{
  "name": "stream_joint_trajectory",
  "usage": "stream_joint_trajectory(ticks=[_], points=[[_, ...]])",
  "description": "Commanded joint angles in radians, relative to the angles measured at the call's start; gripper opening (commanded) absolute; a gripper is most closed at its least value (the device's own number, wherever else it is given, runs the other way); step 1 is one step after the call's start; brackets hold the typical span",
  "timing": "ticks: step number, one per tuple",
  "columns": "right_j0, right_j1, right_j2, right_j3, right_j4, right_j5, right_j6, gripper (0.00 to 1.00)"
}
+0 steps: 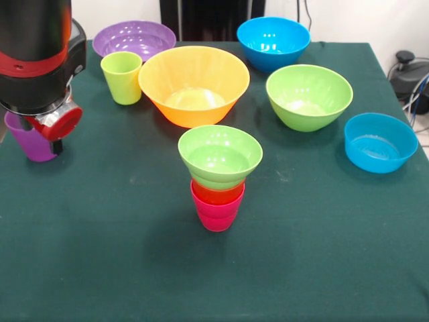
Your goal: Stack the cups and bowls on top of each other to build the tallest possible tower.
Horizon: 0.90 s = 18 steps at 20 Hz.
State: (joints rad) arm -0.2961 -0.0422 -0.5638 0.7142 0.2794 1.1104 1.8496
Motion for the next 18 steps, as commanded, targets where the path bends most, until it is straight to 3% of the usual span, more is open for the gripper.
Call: stream_joint_trajectory(ticks=[1, 14, 18], points=[[-0.011, 0.034, 0.108, 0.026, -0.095, 0.089, -0.163, 1.00], [-0.022, -0.013, 0.132, 0.140, -0.138, 0.111, -0.169, 1.00], [-0.029, -0.020, 0.162, 0.188, -0.138, 0.059, -0.157, 1.00]])
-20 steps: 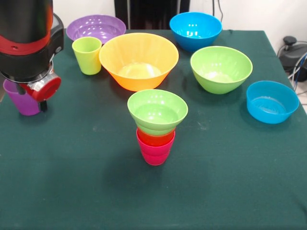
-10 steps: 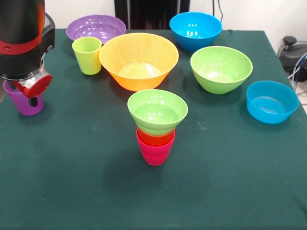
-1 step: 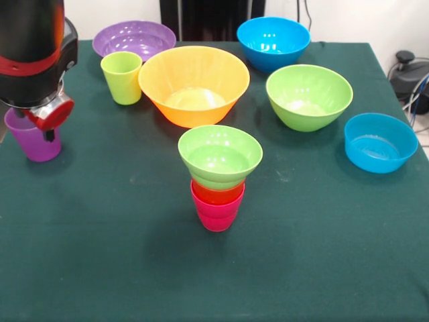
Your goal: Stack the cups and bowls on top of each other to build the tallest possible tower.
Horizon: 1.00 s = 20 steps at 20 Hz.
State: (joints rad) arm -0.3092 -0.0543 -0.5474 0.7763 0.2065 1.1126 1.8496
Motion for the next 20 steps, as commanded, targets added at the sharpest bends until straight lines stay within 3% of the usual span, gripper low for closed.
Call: stream_joint_trajectory(ticks=[1, 9, 15, 19, 20], points=[[-0.019, -0.008, 0.155, 0.137, -0.065, 0.039, -0.155, 1.00], [-0.040, 0.020, 0.194, 0.172, -0.072, -0.044, -0.138, 1.00], [-0.066, 0.068, 0.223, 0.143, -0.087, -0.147, -0.131, 1.00], [-0.065, 0.047, 0.240, 0.174, -0.109, -0.255, -0.130, 1.00], [-0.064, 0.040, 0.244, 0.186, -0.113, -0.287, -0.120, 0.00]])
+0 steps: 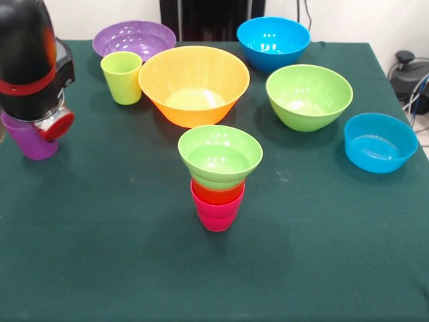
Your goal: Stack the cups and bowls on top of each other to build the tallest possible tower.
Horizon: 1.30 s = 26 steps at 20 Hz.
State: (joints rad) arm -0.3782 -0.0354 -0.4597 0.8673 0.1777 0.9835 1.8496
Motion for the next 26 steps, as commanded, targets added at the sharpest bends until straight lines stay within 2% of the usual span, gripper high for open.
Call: stream_joint_trajectory(ticks=[1, 6, 9, 15, 18, 26], points=[[0.005, 0.012, 0.163, 0.112, -0.085, -0.184, -0.110, 0.00], [0.000, -0.044, 0.208, 0.194, -0.083, -0.288, -0.074, 0.00], [-0.001, -0.090, 0.227, 0.231, -0.083, -0.298, -0.081, 0.00], [-0.005, -0.190, 0.274, 0.282, -0.066, -0.254, -0.112, 0.00], [-0.012, -0.216, 0.300, 0.303, -0.065, -0.258, -0.117, 0.00], [0.029, -0.241, 0.282, 0.224, -0.086, -0.139, -0.092, 0.00]])
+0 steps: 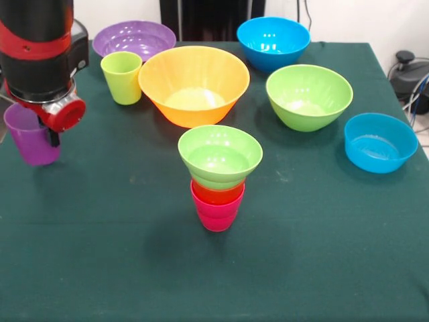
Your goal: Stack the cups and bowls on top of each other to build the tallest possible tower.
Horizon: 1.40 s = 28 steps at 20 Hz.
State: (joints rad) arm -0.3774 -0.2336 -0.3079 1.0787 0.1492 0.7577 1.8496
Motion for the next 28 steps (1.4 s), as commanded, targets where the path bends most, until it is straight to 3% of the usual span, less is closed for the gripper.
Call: stream_joint_trajectory(ticks=[1, 9, 28], points=[[0.049, -0.045, 0.118, -0.028, -0.056, 0.130, -0.072, 0.00], [0.101, -0.001, 0.086, -0.216, -0.045, 0.307, -0.011, 0.00], [0.193, 0.175, -0.001, -0.648, 0.000, 0.587, 0.158, 0.00]])
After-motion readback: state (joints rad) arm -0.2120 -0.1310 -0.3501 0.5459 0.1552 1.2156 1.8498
